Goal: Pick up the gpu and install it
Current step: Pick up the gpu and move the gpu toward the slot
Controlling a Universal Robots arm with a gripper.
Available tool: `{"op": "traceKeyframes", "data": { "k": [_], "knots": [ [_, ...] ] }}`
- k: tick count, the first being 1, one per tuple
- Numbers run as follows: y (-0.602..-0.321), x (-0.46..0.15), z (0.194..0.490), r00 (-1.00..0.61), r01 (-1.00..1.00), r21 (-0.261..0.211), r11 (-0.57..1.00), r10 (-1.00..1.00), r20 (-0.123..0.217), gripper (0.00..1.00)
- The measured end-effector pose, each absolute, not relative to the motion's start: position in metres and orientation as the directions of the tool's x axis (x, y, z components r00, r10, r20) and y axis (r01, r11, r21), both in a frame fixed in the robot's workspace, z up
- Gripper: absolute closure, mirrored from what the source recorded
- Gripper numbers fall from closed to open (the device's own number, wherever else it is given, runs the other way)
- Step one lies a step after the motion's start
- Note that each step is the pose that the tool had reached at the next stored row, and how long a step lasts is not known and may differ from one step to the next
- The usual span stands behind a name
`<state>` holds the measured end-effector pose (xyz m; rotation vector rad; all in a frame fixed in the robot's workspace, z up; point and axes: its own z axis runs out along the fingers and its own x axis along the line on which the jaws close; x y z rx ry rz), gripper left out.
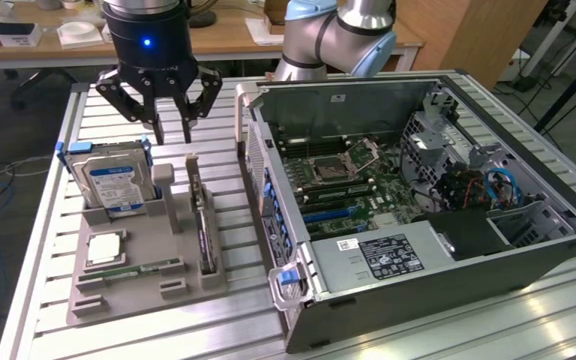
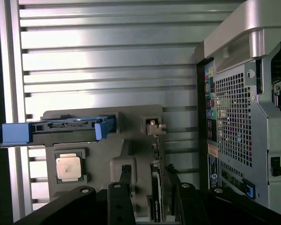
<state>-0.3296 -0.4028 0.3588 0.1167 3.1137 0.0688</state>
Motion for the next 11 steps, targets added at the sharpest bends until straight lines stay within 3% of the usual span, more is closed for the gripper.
{"op": "traceKeyframes", "data": {
  "k": [11],
  "knots": [
    [-0.4028,-0.3296,0.3535,-0.997,0.075,0.045,0.996,0.076,-0.023,0.59]
  ]
}}
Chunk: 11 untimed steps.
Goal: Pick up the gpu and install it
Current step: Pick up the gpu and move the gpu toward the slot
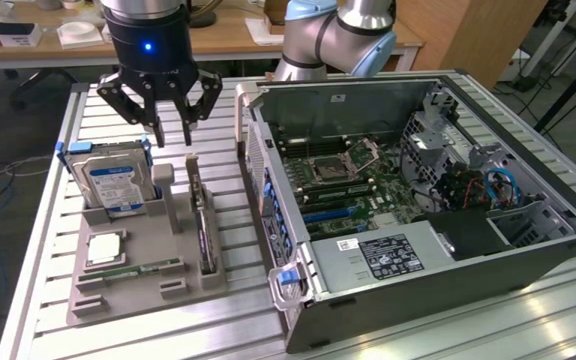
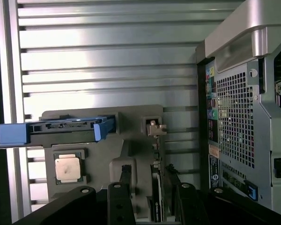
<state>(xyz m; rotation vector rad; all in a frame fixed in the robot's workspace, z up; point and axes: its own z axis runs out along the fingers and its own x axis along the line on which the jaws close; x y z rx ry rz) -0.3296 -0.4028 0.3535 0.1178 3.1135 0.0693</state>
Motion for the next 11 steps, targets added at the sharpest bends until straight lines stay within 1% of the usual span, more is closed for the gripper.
{"op": "traceKeyframes", "data": {
  "k": [11],
  "knots": [
    [-0.4085,-0.3258,0.3453,-0.997,0.075,0.045,0.996,0.076,-0.023,0.59]
  ]
}}
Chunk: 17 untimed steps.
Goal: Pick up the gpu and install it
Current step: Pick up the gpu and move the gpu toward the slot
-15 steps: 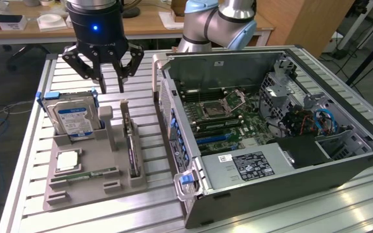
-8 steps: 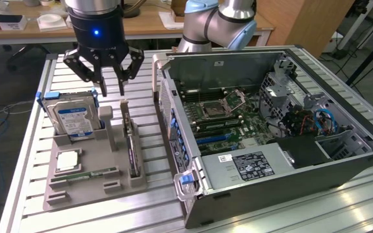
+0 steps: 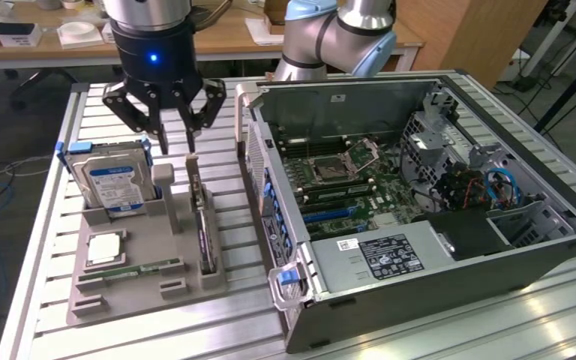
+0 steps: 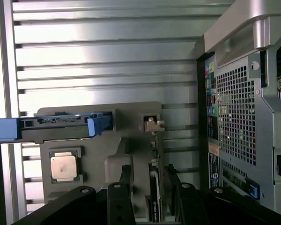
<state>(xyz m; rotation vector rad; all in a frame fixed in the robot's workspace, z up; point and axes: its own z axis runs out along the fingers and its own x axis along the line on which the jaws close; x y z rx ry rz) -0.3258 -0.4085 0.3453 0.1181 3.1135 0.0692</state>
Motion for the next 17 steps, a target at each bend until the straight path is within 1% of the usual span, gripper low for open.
{"op": "traceKeyframes", "data": {
  "k": [17],
  "knots": [
    [-0.409,-0.325,0.328,-0.997,0.075,0.045,0.996,0.076,-0.023,0.59]
  ]
}}
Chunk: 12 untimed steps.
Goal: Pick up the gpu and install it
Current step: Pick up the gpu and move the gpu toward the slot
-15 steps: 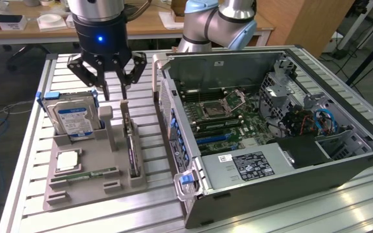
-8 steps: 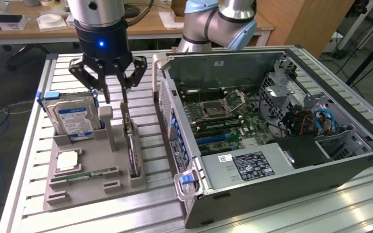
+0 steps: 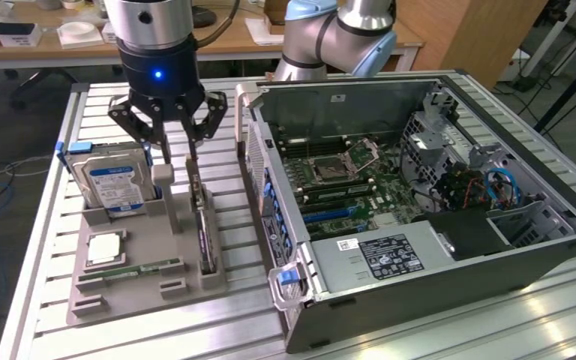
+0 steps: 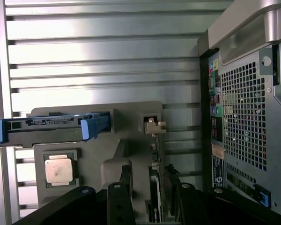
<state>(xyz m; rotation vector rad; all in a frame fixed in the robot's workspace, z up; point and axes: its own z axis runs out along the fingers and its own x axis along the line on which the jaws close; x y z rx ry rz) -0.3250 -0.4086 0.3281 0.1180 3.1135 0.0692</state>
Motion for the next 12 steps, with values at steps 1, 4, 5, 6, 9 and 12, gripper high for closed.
{"op": "traceKeyframes", "data": {
  "k": [1,4,5,6,9,12],
  "knots": [
    [-0.4086,-0.3250,0.3271,-0.997,0.075,0.045,0.996,0.076,-0.023,0.59],
    [-0.4086,-0.3250,0.3259,-0.997,0.075,0.045,0.996,0.076,-0.023,0.59],
    [-0.4086,-0.3250,0.3257,-0.997,0.075,0.045,0.996,0.076,-0.023,0.59],
    [-0.4086,-0.3250,0.3257,-0.997,0.075,0.045,0.996,0.076,-0.023,0.59],
    [-0.4086,-0.3250,0.3257,-0.997,0.075,0.045,0.996,0.076,-0.023,0.59],
    [-0.4086,-0.3250,0.3257,-0.997,0.075,0.045,0.996,0.076,-0.023,0.59]
  ]
}}
